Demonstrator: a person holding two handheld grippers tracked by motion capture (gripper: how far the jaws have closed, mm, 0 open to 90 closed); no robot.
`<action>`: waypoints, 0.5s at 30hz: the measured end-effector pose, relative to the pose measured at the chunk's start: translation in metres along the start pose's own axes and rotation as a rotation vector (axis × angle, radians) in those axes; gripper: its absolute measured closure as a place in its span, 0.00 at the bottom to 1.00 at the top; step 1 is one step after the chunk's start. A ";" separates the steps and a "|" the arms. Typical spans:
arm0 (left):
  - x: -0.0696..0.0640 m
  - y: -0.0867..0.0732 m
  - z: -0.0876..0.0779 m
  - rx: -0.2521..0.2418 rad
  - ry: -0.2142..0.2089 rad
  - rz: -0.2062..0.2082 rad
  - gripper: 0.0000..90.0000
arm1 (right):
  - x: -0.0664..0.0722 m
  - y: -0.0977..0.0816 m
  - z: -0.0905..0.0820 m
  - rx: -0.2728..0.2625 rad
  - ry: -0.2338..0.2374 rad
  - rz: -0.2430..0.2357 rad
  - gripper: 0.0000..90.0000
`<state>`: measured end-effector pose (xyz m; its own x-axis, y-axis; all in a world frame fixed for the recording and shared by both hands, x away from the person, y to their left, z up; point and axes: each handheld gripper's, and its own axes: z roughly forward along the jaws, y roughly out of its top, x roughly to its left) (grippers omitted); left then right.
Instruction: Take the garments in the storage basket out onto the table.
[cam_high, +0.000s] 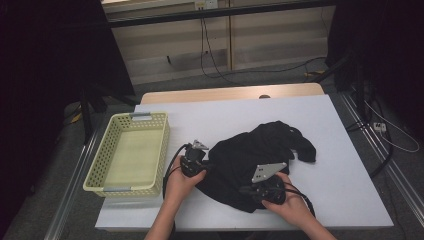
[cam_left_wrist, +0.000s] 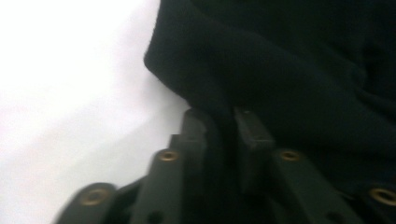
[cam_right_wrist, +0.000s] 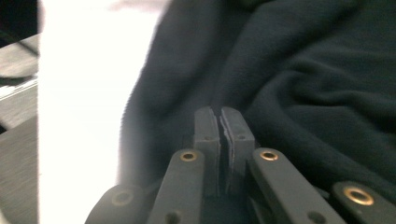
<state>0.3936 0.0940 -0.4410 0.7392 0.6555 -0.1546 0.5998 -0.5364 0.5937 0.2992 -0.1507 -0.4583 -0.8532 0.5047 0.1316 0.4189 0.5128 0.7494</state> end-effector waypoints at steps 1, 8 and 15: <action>-0.002 0.000 -0.001 0.012 -0.018 0.003 0.87 | 0.003 0.000 0.000 0.006 0.021 -0.007 0.96; -0.005 0.006 -0.011 -0.015 0.027 0.026 0.94 | 0.014 0.005 -0.008 -0.043 0.031 -0.044 0.94; 0.013 -0.001 -0.024 -0.083 0.176 -0.046 0.95 | -0.007 0.007 -0.039 -0.154 -0.157 0.049 0.58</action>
<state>0.3954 0.1158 -0.4253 0.6426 0.7647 -0.0468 0.5987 -0.4632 0.6534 0.2958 -0.1778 -0.4290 -0.7690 0.6346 0.0771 0.3961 0.3784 0.8366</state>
